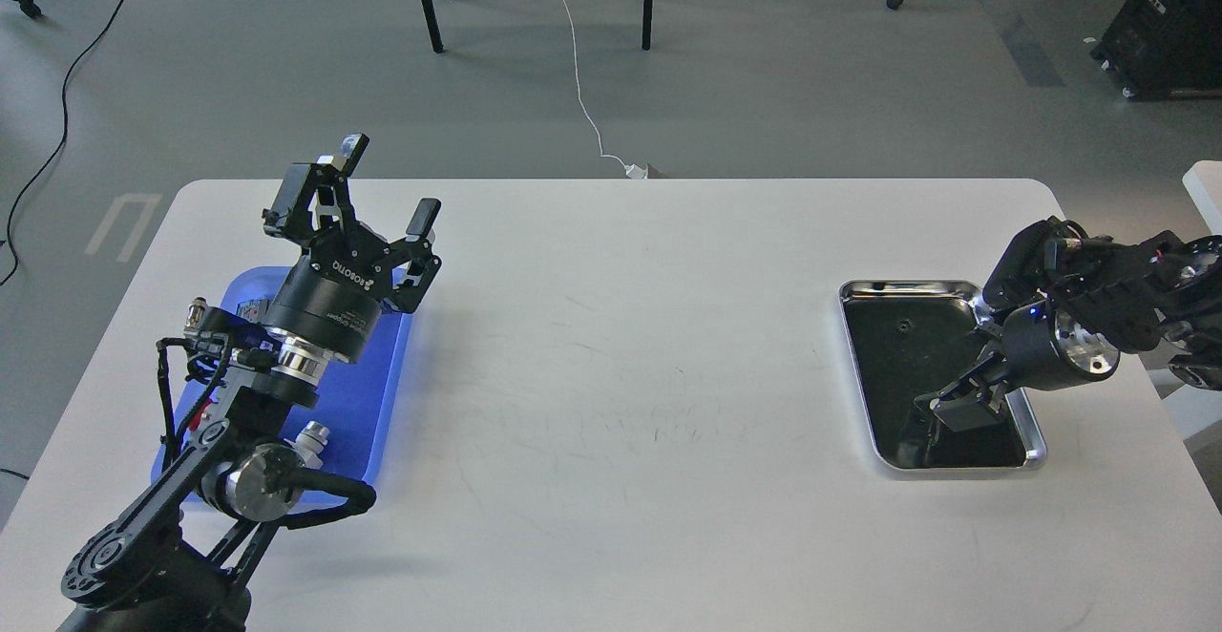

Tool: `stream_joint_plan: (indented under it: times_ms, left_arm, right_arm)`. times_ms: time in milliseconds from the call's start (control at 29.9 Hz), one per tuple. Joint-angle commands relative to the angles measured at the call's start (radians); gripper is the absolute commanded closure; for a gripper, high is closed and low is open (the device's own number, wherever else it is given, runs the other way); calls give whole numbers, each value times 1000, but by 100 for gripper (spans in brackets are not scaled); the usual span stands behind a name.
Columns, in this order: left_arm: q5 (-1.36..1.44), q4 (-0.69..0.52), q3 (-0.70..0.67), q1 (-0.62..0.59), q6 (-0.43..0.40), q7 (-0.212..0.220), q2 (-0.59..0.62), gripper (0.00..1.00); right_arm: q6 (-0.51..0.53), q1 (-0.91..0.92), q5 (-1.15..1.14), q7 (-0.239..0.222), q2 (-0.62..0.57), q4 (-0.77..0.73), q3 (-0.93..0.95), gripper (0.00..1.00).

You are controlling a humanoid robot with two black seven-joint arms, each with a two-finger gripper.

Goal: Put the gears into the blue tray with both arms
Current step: 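Lower the right gripper and grasp a small black part on the pad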

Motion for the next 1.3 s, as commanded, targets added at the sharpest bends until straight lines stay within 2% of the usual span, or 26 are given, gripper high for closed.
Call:
stream_joint_plan:
  times_ms: [0, 134, 568, 1003, 1203, 1270]
  left_arm:
    - [0, -1, -2, 0, -1, -1, -1, 2]
    - [0, -1, -2, -1, -6, -1, -3, 2]
    - [2, -1, -1, 0, -8, -1, -4, 2]
    - [2, -1, -1, 0, -8, -1, -7, 2]
    - [2, -1, -1, 0, -8, -1, -6, 2]
    - [2, -1, -1, 0, -8, -1, -6, 2]
  right_arm:
    - [-11, -25, 0, 0, 20, -29, 1, 24]
    - [-13, -43, 0, 0, 21, -33, 0, 32]
    - [-13, -71, 0, 0, 24, -44, -2, 33]
    - [-13, -88, 0, 0, 26, -49, -2, 39]
    - [-15, -89, 2, 0, 26, -49, -2, 50]
    - [-15, -89, 2, 0, 26, -49, -2, 57]
